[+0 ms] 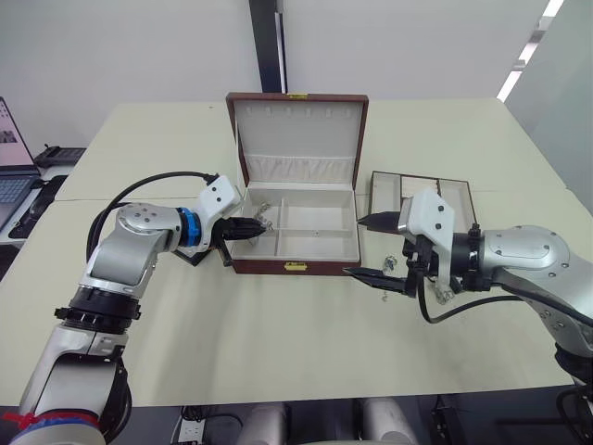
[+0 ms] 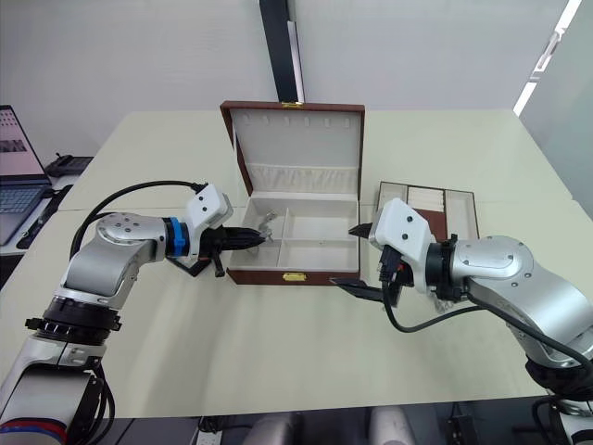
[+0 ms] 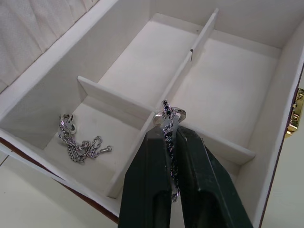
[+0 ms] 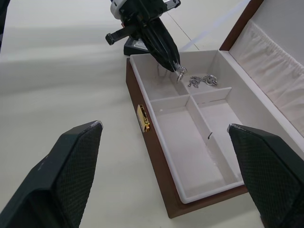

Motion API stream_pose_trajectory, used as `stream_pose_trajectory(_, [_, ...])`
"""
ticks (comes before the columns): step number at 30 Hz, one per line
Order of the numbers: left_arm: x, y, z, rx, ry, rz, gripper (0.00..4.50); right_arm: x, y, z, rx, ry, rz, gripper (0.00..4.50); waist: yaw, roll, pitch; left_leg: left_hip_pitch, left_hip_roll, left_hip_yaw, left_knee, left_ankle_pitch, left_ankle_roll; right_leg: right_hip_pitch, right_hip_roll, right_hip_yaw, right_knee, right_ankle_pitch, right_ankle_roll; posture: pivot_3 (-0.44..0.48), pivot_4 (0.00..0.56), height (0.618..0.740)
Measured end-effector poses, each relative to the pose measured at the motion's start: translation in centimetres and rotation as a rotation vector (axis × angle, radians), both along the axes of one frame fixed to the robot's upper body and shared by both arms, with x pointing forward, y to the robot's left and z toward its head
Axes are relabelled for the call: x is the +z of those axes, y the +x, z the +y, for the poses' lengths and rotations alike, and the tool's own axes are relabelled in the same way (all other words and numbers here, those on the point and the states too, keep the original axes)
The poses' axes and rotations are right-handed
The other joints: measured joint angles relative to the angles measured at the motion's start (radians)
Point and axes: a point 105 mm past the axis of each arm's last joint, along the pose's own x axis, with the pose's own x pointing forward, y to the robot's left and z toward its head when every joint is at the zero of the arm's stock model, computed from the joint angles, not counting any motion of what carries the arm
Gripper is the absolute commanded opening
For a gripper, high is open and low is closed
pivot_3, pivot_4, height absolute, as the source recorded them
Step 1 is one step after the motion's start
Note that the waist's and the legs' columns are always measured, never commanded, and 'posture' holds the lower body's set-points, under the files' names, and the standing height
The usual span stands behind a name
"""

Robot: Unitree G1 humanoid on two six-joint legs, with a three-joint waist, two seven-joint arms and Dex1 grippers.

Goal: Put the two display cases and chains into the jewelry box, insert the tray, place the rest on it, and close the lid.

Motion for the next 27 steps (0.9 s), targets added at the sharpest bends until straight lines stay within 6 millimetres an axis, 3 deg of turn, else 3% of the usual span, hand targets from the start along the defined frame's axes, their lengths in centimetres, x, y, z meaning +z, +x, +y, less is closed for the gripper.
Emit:
stream_pose_trajectory(11, [1.6,-0.7,-0.2,-0.034,-0.043,0.004,4.39,0.0,0.5,-0.2,-0.035,0.006,-0.012,4.5,-0.001,0.0,0.0,0.0,0.0,0.0,0.0,0.0,0.0,0.0,0.0,0.0,0.0,0.0,0.0,0.0,0.15,0.74])
stream_pose_trajectory(14, [4.0,-1.2,0.5,-0.03,-0.125,-0.047,4.47,0.7,0.7,-0.7,-0.056,0.02,-0.036,4.5,-0.001,0.0,0.0,0.0,0.002,0.0,0.0,0.0,0.0,-0.001,0.0,0.0,0.0,0.0,0.0,0.0,0.15,0.74])
stream_pose_trajectory(17, [5.4,-1.7,3.4,0.063,-0.167,-0.099,4.47,1.2,1.0,-2.9,-0.135,0.031,-0.089,4.5,0.0,0.0,0.0,0.0,0.002,0.0,0.0,0.0,0.0,0.0,0.0,0.0,0.0,0.0,0.0,0.0,0.15,0.74])
stream_pose_trajectory(21, [4.4,-2.8,7.3,0.201,-0.157,-0.092,4.47,1.3,0.8,-6.3,-0.256,0.025,-0.127,4.5,0.001,0.0,0.0,0.001,0.003,0.0,-0.001,0.0,0.0,0.0,0.0,0.0,0.0,0.0,0.0,0.0,0.15,0.74])
stream_pose_trajectory(27, [1.2,-5.4,14.3,0.429,-0.137,-0.089,4.47,-1.4,-1.1,-14.0,-0.468,-0.084,-0.096,4.5,0.005,0.0,0.0,0.002,0.003,0.004,-0.001,-0.002,0.004,0.002,0.0,0.0,0.0,0.0,0.0,0.0,0.15,0.74])
